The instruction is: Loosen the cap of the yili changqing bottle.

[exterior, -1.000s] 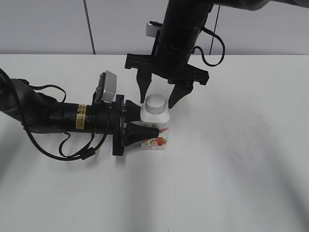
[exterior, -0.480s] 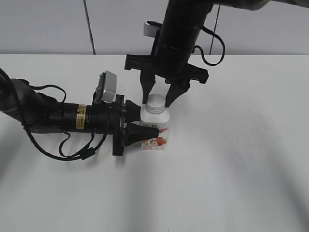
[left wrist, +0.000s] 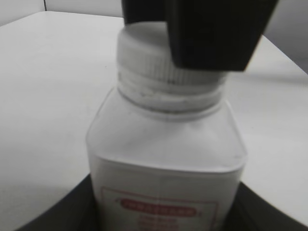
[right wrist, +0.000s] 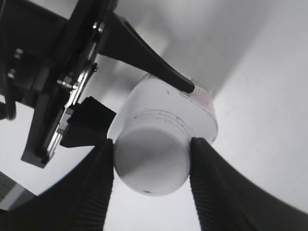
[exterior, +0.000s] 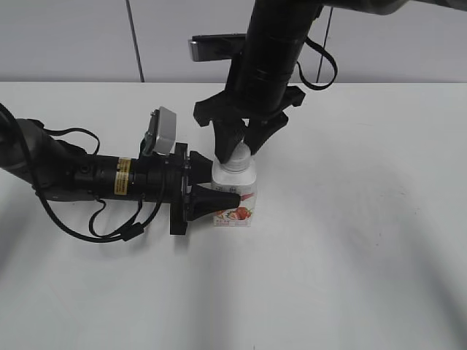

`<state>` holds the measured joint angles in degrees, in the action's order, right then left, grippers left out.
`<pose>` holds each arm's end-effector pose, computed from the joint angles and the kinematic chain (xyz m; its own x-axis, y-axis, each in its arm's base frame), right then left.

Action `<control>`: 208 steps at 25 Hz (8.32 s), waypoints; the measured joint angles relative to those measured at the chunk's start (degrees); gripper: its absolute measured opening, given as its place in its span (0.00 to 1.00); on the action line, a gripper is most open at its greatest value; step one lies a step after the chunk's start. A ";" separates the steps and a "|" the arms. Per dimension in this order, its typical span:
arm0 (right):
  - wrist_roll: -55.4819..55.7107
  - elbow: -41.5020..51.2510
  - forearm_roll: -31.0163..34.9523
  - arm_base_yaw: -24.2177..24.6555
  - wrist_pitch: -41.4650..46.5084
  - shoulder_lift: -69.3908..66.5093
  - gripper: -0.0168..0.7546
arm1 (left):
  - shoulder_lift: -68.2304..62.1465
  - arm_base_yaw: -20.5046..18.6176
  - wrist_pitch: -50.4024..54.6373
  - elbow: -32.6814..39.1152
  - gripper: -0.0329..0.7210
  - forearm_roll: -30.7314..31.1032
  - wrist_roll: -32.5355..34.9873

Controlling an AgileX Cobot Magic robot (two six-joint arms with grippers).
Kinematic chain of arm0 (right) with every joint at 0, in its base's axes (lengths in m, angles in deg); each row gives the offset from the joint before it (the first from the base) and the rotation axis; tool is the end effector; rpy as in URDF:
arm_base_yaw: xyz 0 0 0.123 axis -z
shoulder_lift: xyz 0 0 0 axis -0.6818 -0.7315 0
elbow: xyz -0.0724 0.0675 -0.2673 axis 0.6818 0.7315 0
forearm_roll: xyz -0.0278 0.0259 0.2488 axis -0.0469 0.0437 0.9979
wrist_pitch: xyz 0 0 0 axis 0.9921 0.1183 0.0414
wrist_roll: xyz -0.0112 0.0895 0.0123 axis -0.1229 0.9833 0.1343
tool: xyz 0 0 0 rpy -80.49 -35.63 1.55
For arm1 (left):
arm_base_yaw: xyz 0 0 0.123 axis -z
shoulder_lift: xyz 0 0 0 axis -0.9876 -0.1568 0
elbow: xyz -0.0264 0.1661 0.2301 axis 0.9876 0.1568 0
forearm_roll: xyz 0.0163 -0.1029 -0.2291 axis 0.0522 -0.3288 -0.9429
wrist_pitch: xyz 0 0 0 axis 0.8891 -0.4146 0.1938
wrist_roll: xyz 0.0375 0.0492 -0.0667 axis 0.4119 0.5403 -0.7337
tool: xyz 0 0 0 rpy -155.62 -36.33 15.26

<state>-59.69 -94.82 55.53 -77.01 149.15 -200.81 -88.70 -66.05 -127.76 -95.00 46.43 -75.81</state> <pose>0.3607 0.2706 0.2185 -0.8398 -0.5240 -0.1419 -0.5426 0.8021 0.2493 0.3444 -0.1796 0.0574 -0.0661 0.2476 -0.9666 0.9977 0.0321 -0.0600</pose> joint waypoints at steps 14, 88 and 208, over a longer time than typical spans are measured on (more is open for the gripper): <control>-36.11 -0.06 0.00 0.00 0.00 0.00 0.52 | 0.00 0.00 0.04 0.00 0.53 0.05 0.12; -5.49 31.54 -2.82 33.21 -24.88 7.27 0.52 | 0.06 0.00 0.24 0.00 0.53 0.14 0.07; -2.62 5.96 -3.11 33.24 0.00 20.10 0.63 | 41.34 -5.83 133.57 -14.25 0.80 -71.68 16.65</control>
<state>-62.31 -88.87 52.41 -43.77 149.15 -180.71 -47.36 -71.88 5.81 -109.25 -25.25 -59.15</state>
